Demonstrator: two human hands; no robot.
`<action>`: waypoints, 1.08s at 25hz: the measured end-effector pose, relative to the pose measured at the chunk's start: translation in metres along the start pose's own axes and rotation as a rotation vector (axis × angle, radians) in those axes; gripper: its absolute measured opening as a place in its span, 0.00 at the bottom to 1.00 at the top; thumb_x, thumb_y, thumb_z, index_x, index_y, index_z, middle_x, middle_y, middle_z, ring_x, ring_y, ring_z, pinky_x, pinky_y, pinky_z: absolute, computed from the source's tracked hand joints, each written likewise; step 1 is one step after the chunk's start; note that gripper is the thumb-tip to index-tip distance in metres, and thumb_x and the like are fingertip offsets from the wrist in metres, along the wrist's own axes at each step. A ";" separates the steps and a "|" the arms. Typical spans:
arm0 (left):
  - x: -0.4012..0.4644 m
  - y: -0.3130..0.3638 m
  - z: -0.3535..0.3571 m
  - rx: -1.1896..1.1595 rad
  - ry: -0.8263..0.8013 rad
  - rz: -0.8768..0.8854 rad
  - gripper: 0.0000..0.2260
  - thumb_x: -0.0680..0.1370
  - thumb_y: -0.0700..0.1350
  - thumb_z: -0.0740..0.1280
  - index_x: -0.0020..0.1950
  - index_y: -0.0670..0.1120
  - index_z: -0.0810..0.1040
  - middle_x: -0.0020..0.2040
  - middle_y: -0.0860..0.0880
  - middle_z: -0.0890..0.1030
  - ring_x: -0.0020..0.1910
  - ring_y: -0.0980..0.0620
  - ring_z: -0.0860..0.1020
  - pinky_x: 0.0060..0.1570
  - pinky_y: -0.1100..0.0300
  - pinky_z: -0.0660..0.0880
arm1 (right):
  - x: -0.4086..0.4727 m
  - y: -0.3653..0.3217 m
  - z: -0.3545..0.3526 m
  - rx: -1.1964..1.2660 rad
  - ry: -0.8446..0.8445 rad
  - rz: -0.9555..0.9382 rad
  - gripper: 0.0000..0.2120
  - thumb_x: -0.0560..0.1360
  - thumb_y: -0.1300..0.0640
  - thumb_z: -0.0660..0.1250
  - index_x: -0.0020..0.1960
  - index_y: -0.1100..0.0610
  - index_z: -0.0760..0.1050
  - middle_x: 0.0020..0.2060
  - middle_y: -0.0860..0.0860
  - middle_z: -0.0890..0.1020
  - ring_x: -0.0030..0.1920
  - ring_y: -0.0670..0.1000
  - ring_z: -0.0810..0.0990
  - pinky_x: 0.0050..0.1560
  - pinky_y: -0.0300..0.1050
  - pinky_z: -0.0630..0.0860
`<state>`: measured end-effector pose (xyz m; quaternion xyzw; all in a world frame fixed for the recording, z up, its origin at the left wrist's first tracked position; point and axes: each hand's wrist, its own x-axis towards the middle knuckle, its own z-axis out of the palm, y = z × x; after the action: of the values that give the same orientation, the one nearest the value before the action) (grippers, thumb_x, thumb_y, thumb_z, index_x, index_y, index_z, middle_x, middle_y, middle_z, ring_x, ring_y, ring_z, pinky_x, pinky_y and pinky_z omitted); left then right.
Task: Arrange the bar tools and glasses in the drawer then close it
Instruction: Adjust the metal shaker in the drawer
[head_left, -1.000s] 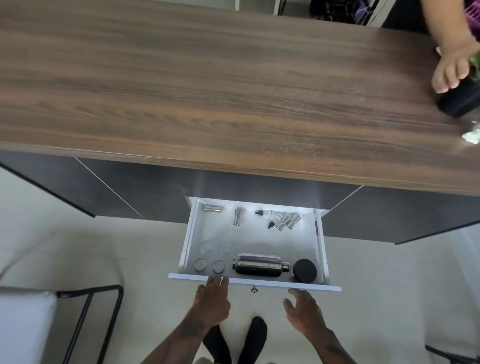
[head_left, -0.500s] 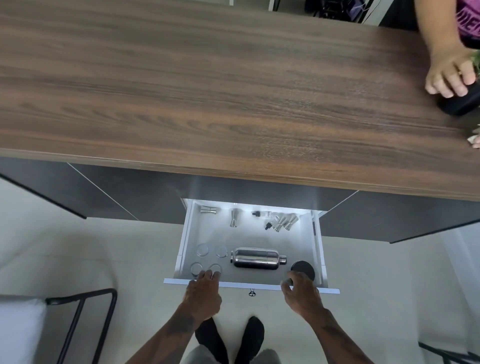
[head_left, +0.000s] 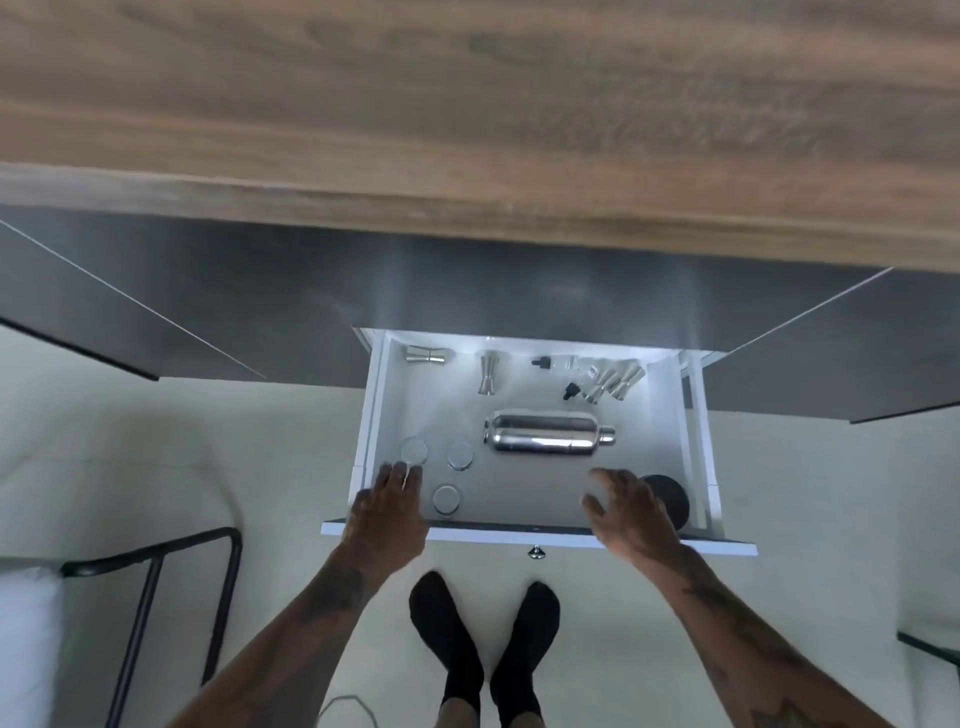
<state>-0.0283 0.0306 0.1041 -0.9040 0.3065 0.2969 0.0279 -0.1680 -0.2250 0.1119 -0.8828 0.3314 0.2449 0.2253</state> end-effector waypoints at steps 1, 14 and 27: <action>0.007 -0.001 0.002 0.005 0.012 0.001 0.28 0.77 0.47 0.60 0.75 0.43 0.58 0.73 0.45 0.64 0.73 0.45 0.62 0.64 0.50 0.69 | 0.006 0.001 0.003 -0.003 0.005 -0.013 0.23 0.79 0.48 0.60 0.71 0.55 0.69 0.68 0.56 0.74 0.67 0.57 0.74 0.66 0.51 0.71; 0.045 0.018 0.006 -0.036 0.094 0.120 0.24 0.77 0.46 0.62 0.73 0.43 0.65 0.72 0.43 0.68 0.72 0.44 0.65 0.66 0.49 0.69 | 0.028 0.050 -0.007 0.082 0.033 0.123 0.21 0.79 0.49 0.62 0.69 0.56 0.72 0.69 0.57 0.74 0.65 0.58 0.75 0.67 0.50 0.71; 0.248 0.133 0.042 0.213 0.153 0.314 0.35 0.66 0.53 0.73 0.68 0.46 0.64 0.63 0.46 0.73 0.56 0.46 0.74 0.55 0.50 0.74 | 0.113 0.092 0.028 0.140 0.206 -0.059 0.22 0.79 0.48 0.60 0.72 0.53 0.67 0.70 0.51 0.70 0.68 0.52 0.70 0.69 0.46 0.67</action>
<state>0.0315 -0.2010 -0.0505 -0.8570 0.4744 0.1941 0.0536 -0.1650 -0.3250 0.0027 -0.8948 0.3432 0.1225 0.2582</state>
